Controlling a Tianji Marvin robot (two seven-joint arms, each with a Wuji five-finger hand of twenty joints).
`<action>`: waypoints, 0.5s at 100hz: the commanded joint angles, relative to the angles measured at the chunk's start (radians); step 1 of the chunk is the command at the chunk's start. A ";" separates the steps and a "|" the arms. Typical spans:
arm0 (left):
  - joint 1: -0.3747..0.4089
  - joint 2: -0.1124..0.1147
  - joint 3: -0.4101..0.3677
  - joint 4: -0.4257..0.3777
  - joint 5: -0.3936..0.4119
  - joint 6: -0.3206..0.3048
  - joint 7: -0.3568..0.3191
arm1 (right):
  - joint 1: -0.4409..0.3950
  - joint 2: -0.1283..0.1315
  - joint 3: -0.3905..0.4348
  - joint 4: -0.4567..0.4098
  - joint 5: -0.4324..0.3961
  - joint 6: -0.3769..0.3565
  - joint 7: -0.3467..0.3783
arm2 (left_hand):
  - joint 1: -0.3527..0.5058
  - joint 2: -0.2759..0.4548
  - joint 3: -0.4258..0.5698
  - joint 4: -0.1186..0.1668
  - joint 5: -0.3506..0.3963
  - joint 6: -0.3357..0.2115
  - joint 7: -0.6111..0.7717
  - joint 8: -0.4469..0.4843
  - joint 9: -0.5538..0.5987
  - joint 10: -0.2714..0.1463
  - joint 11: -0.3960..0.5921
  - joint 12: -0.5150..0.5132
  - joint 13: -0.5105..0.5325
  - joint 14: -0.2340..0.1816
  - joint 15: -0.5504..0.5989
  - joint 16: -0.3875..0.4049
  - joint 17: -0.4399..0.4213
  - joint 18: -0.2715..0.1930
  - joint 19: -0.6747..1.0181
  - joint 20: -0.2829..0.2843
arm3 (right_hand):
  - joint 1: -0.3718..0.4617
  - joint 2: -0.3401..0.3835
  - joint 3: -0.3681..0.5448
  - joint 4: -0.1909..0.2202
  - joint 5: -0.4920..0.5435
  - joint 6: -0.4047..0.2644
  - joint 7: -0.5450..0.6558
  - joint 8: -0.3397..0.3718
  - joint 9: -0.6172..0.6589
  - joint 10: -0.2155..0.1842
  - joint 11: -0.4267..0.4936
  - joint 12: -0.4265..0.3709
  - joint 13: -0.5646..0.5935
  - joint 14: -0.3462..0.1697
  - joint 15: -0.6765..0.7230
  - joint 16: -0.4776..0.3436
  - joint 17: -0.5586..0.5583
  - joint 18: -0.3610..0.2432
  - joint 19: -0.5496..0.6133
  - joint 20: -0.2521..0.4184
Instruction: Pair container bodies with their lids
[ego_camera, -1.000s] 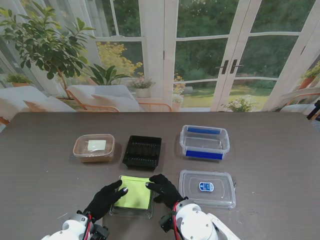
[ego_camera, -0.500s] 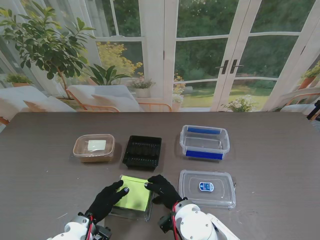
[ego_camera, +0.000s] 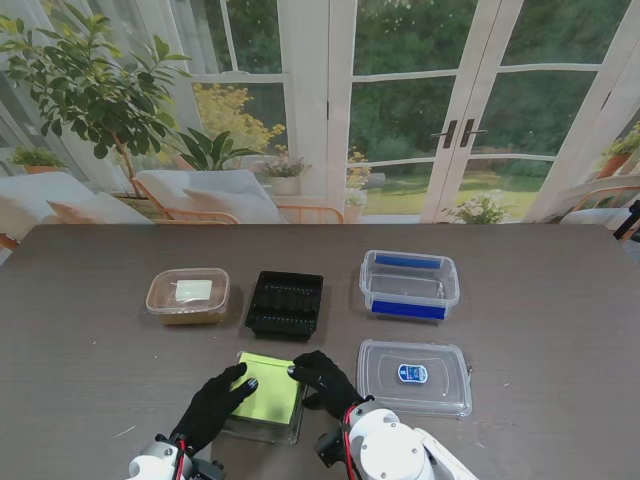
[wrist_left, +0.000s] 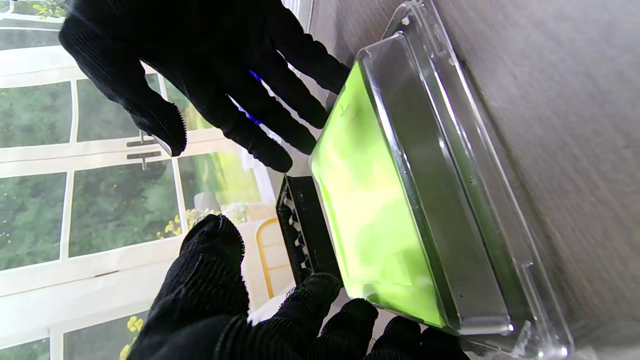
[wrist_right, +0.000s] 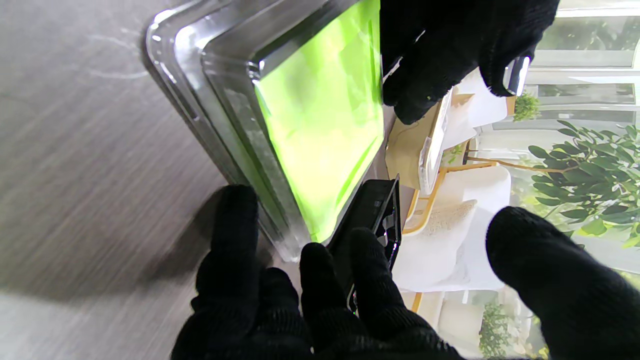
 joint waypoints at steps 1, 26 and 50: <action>0.014 -0.011 0.014 -0.013 -0.008 -0.008 -0.023 | -0.018 -0.010 -0.018 0.005 0.011 -0.011 0.025 | 0.032 0.023 -0.031 0.035 0.018 -0.004 -0.004 0.001 0.068 -0.043 0.085 0.029 0.032 -0.023 0.013 0.029 0.039 -0.003 0.069 0.027 | -0.009 -0.018 -0.006 0.019 -0.042 -0.007 0.016 -0.005 -0.029 -0.018 -0.003 -0.007 0.009 0.017 0.051 0.016 -0.483 0.063 -0.086 -0.033; 0.025 -0.015 0.017 -0.020 -0.007 -0.038 0.000 | -0.026 -0.011 -0.020 0.001 0.047 -0.050 0.025 | 0.035 0.022 -0.032 0.035 0.022 -0.004 -0.005 0.002 0.074 -0.044 0.085 0.032 0.037 -0.030 0.014 0.035 0.039 -0.008 0.073 0.036 | 0.004 -0.026 0.003 0.016 -0.040 -0.011 0.011 -0.008 -0.027 -0.022 -0.004 -0.007 0.019 0.002 0.054 0.018 -0.478 0.051 -0.103 -0.025; 0.021 -0.020 0.027 -0.015 -0.021 -0.058 0.018 | -0.029 -0.015 -0.021 0.007 0.080 -0.087 0.020 | 0.039 0.022 -0.032 0.035 0.023 -0.004 -0.005 0.003 0.076 -0.042 0.086 0.033 0.040 -0.031 0.013 0.038 0.040 -0.009 0.075 0.042 | 0.014 -0.033 0.013 0.012 -0.040 -0.013 0.024 -0.002 -0.026 -0.025 0.008 -0.002 0.030 0.000 0.055 0.019 -0.472 0.048 -0.113 -0.014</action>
